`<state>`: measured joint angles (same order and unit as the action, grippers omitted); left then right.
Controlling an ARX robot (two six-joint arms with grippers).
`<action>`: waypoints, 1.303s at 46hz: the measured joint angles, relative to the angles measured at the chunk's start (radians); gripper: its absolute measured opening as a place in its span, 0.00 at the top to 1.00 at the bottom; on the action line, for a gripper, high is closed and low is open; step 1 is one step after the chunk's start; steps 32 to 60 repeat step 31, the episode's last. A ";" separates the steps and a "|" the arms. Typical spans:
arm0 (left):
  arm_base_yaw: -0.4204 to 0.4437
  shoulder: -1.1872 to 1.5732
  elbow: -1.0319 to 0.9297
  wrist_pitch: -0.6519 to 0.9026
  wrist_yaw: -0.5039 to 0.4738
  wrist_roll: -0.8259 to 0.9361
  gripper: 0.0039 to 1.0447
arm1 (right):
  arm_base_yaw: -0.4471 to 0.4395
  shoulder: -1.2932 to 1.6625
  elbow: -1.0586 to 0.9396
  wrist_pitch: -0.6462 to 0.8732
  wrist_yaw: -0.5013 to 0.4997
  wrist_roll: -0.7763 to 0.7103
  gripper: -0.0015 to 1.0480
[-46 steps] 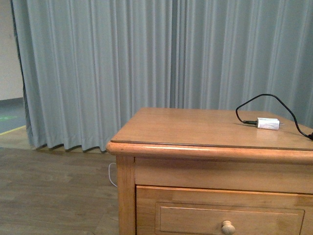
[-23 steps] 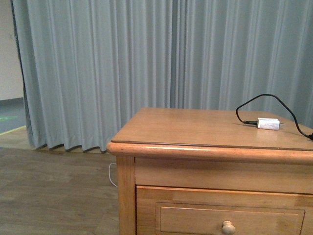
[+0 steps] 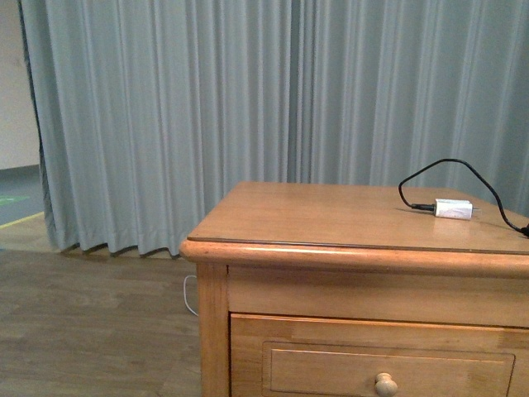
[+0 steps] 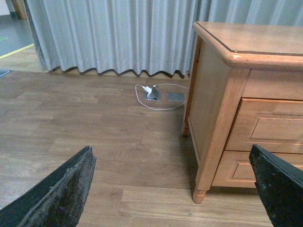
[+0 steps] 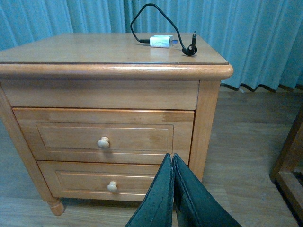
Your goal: Place pink marker in drawer with both arms
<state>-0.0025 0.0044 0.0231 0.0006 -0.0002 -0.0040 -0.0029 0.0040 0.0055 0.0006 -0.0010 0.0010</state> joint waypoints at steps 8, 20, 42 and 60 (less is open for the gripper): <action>0.000 0.000 0.000 0.000 0.000 0.000 0.06 | 0.000 0.000 0.000 0.000 0.000 0.000 0.71; 0.000 0.000 0.000 0.000 0.000 0.000 0.06 | 0.000 0.000 0.000 0.000 0.000 0.000 0.31; 0.000 0.000 0.000 0.000 0.000 0.000 0.06 | 0.000 0.000 0.000 0.000 0.000 0.000 0.09; 0.000 0.000 0.000 0.000 0.000 0.000 0.06 | 0.000 0.000 0.000 0.000 0.000 0.000 0.09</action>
